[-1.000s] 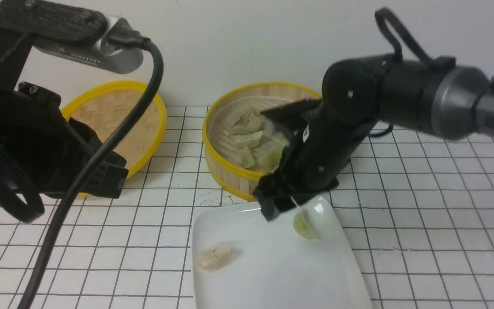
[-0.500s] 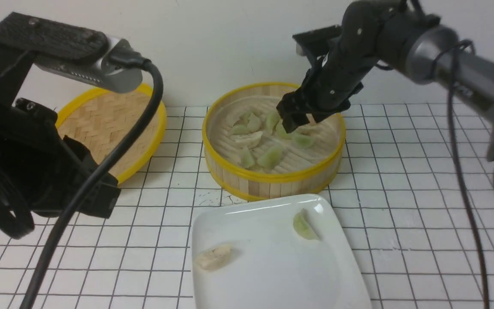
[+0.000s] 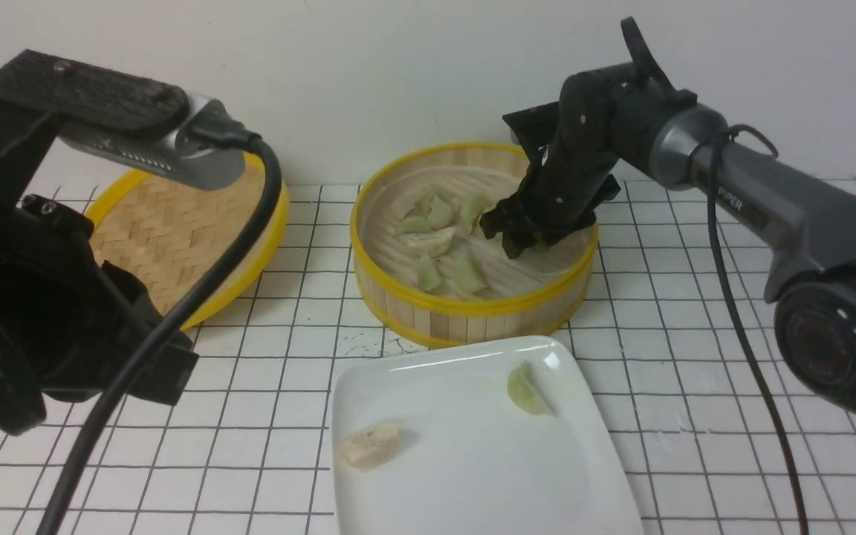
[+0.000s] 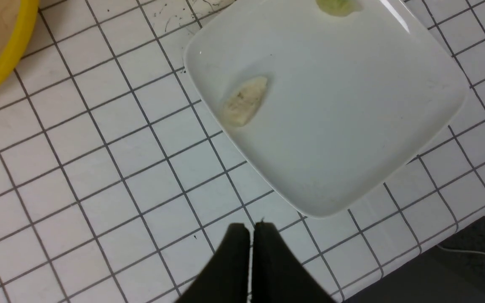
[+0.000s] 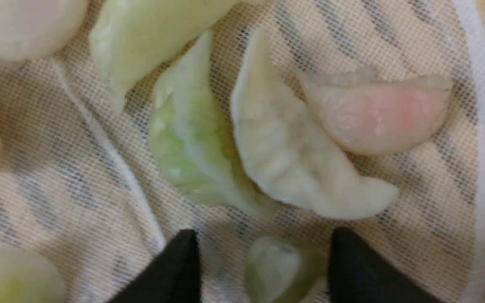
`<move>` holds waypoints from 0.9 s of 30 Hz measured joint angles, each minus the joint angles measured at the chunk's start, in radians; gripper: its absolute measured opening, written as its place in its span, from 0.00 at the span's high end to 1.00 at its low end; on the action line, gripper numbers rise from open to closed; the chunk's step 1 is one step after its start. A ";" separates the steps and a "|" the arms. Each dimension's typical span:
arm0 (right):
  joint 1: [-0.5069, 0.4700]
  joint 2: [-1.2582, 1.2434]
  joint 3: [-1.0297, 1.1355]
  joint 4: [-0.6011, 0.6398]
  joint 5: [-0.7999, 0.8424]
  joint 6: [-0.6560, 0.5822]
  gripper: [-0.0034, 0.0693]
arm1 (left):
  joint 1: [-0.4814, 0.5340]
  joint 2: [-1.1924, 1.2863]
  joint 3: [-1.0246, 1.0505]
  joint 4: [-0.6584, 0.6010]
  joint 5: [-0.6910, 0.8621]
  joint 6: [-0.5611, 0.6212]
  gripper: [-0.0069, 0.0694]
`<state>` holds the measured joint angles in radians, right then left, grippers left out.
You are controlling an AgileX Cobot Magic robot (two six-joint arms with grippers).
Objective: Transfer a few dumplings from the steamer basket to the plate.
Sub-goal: Use the right arm to grab a dumpling from inside the steamer, then use the right arm to put the dumpling into the plate
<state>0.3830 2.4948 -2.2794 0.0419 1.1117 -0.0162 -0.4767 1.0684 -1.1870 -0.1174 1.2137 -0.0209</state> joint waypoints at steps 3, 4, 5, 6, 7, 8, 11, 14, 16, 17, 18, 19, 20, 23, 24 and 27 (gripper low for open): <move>-0.003 -0.001 -0.023 0.000 0.041 -0.001 0.73 | 0.000 0.000 0.000 0.000 0.011 0.000 0.92; -0.003 -0.002 -0.035 0.008 0.067 -0.001 0.73 | 0.000 0.000 0.000 0.000 0.011 0.000 0.92; -0.003 -0.003 -0.050 0.019 0.092 0.000 0.73 | 0.000 0.000 0.000 0.000 0.011 0.000 0.92; -0.002 -0.004 -0.064 0.034 0.111 0.000 0.73 | 0.000 0.000 0.000 0.000 0.011 0.000 0.92; -0.001 -0.012 -0.073 0.051 0.121 -0.001 0.73 | 0.000 0.000 0.000 0.000 0.011 0.000 0.92; -0.001 -0.032 -0.074 0.074 0.127 -0.001 0.73 | 0.000 0.000 0.000 0.000 0.011 0.000 0.92; -0.001 -0.143 -0.022 0.157 0.130 -0.007 0.73 | 0.000 0.000 0.000 -0.001 0.011 0.000 0.92; 0.012 -0.344 0.174 0.241 0.128 -0.029 0.73 | 0.000 0.000 0.000 -0.001 0.013 0.000 0.92; 0.020 -0.397 0.235 0.254 0.128 -0.038 0.73 | 0.000 0.000 0.000 -0.001 0.013 0.000 0.92; 0.041 -0.471 0.342 0.266 0.128 -0.050 0.73 | 0.000 0.000 0.000 -0.001 0.013 0.000 0.92; 0.061 -0.523 0.416 0.272 0.129 -0.058 0.73 | 0.000 0.000 0.000 -0.001 0.013 0.000 0.92; 0.075 -0.550 0.459 0.276 0.130 -0.063 0.73 | 0.000 0.000 0.000 -0.001 0.013 0.000 0.92; 0.110 -0.596 0.551 0.278 0.131 -0.071 0.73 | 0.000 0.000 0.000 -0.002 0.012 0.001 0.92; 0.182 -0.614 0.704 0.268 0.072 -0.098 0.73 | 0.000 0.000 0.000 -0.002 0.001 0.001 0.92; 0.193 -0.607 0.727 0.264 0.053 -0.102 0.73 | 0.000 0.000 0.000 -0.002 -0.004 0.001 0.92; 0.208 -0.558 0.767 0.252 -0.016 -0.103 0.66 | 0.000 0.000 0.000 -0.002 -0.028 0.004 0.92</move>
<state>0.5911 1.9365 -1.5125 0.2941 1.0955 -0.1196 -0.4767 1.0684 -1.1870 -0.1193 1.1862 -0.0168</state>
